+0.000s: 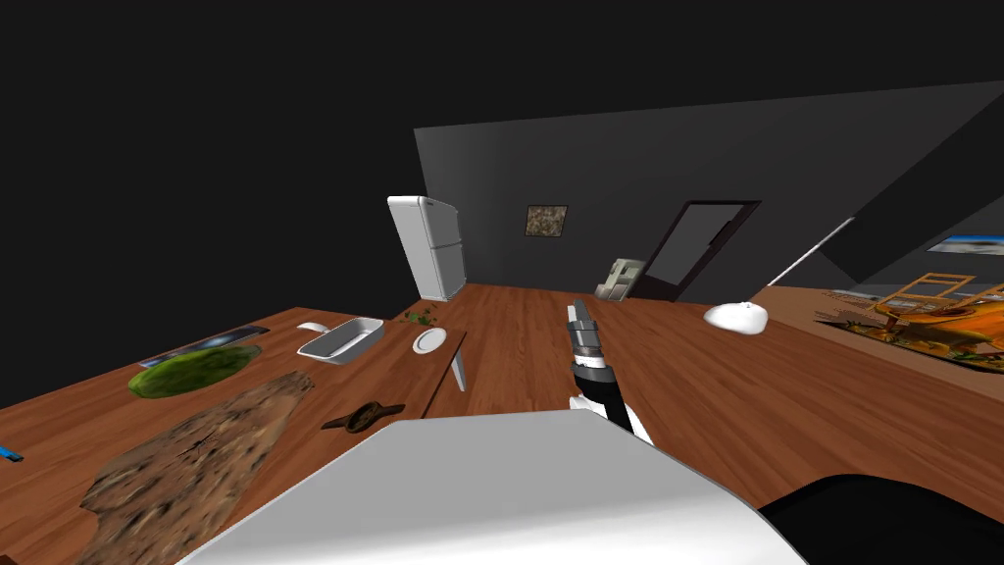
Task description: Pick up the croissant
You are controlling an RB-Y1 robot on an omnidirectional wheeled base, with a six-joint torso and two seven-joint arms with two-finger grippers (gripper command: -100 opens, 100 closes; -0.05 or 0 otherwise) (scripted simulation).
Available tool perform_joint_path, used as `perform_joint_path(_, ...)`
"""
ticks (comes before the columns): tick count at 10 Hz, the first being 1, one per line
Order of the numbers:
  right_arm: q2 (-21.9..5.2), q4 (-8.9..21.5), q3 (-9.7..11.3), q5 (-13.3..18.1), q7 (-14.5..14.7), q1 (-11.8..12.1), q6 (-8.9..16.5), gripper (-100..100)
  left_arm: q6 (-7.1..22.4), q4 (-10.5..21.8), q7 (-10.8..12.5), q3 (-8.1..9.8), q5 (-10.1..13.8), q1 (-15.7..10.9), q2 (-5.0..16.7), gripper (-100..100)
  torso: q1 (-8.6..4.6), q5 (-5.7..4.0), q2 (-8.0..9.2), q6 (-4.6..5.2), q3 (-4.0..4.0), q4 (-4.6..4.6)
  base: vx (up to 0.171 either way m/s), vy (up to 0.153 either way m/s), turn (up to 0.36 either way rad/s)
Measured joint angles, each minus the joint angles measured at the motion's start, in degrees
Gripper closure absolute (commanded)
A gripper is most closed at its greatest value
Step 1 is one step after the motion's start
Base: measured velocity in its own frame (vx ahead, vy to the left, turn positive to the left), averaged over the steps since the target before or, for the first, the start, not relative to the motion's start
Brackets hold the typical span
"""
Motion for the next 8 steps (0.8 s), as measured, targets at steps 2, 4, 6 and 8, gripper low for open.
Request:
perform_joint_path(2, 0.0, 0.0, 0.0, 0.0, 0.0, 0.0, 0.0, 0, -0.1, 0.2, 0.1, -0.04, -0.1, -0.1, 0.0, -100, -0.04, -0.01, 0.24, -0.02, 0.14, 0.05, 0.012, 0.012, -0.022)
perform_joint_path(4, 0.0, 0.0, 0.0, 0.0, 0.0, 0.0, 0.0, 0, 0.7, 1.8, -1.8, -1.16, 1.1, -1.5, -1.0, -100, 0.12, 0.02, 0.25, -0.01, 0.14, 0.05, 0.019, 0.049, -0.044)
perform_joint_path(6, 0.0, 0.0, 0.0, 0.0, 0.0, 0.0, 0.0, 0, 1.1, 3.0, -3.2, -1.81, 1.8, -2.4, -1.6, 100, 0.2, 0.06, 0.28, 0.01, 0.17, 0.08, 0.004, 0.011, 0.002)
perform_joint_path(8, 0.0, 0.0, 0.0, 0.0, 0.0, 0.0, 0.0, 0, 1.1, 3.0, -3.1, -1.8, 1.8, -2.4, -1.6, 100, 0.18, 0.05, 0.29, 0.02, 0.17, 0.08, 0.0, 0.0, 0.0)
